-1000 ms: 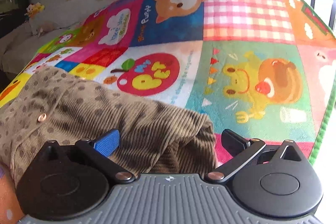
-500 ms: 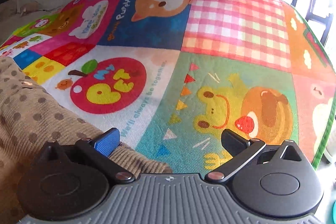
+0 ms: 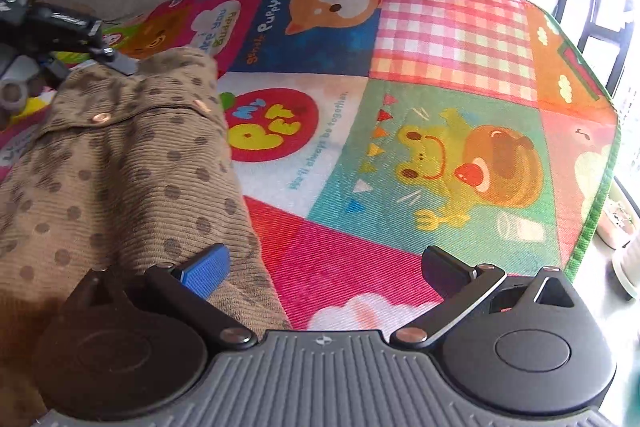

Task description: Fold clothes

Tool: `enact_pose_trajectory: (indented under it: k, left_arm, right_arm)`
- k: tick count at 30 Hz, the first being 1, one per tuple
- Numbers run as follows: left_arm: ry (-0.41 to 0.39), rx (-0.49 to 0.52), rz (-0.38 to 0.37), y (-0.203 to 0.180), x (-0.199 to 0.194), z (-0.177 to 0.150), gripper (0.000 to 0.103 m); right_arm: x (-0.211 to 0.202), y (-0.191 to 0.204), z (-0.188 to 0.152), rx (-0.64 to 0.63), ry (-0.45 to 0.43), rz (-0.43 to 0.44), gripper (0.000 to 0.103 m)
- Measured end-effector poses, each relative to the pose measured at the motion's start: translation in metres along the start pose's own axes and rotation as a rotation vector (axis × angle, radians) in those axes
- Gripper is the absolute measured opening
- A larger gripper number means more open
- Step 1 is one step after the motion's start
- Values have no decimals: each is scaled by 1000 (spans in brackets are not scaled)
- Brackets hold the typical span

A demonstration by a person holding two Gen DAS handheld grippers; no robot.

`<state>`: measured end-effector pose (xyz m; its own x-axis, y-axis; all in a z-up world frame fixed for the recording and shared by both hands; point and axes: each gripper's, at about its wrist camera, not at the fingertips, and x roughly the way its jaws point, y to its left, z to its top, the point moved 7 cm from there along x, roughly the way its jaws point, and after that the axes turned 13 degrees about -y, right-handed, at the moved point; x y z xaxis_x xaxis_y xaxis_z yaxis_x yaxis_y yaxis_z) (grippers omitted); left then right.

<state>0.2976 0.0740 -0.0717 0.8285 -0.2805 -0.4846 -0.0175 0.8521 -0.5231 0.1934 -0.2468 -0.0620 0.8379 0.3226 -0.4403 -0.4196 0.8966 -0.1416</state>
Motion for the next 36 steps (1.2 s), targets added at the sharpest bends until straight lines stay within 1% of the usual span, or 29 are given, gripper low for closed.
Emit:
enact_pose_trajectory:
  k: [2,5,7,9,11,13,16,18,19,20,23,25,27,29,30,31,32,33,36]
  left_arm:
    - [-2,-20,24,6,5,7,78]
    - [-27,44,25,-6,-15,6,85]
    - [-34,80,23,-17,-37,-2,94]
    - [-33,90,-5,-25,-65,-14,95]
    - [-28,76,-15,-25,-88,-27,95]
    - [-25,86,6,-22,-95,-38,94]
    - [-12,135,56,-16,-96,-52,90]
    - [3,168,88,-10,-90,-58,90]
    - [8,181,98,-7,-86,-59,91]
    - [5,195,98,-7,-83,-59,91]
    - [-2,244,102,-10,-72,-57,93]
    - [4,259,104,-12,-66,-56,93]
    - [10,263,95,-15,-64,-53,92]
    - [12,259,82,-15,-63,-51,92]
    - [14,254,79,-14,-62,-50,92]
    - [13,248,76,-13,-62,-49,91]
    - [11,242,71,-13,-62,-48,91]
    - [7,235,66,-12,-62,-46,91]
    - [-8,204,44,-10,-62,-38,90]
  right_arm:
    - [-12,22,-2,-9,-4,47,103]
    - [-30,54,-1,-69,-21,132,103]
    - [-42,59,7,-114,-60,146,103]
    - [-53,50,20,-89,-115,131,103]
    - [-56,34,34,17,-142,155,103]
    - [-47,24,40,103,-133,198,103]
    - [-20,33,28,76,-63,207,103]
    - [-7,43,9,13,-15,177,103]
    - [0,47,0,-20,9,161,103]
    - [-3,46,-4,2,-8,159,103]
    - [-11,37,-11,60,10,155,103]
    - [-17,34,-14,85,25,167,103]
    - [-21,29,-9,121,25,196,103]
    - [-18,20,7,201,1,234,103]
    - [-16,15,15,242,-12,254,100]
    - [-8,10,28,296,-21,280,96]
    - [3,9,39,319,-25,299,86]
    - [15,9,51,340,-28,317,84]
    - [64,19,79,353,-16,341,84]
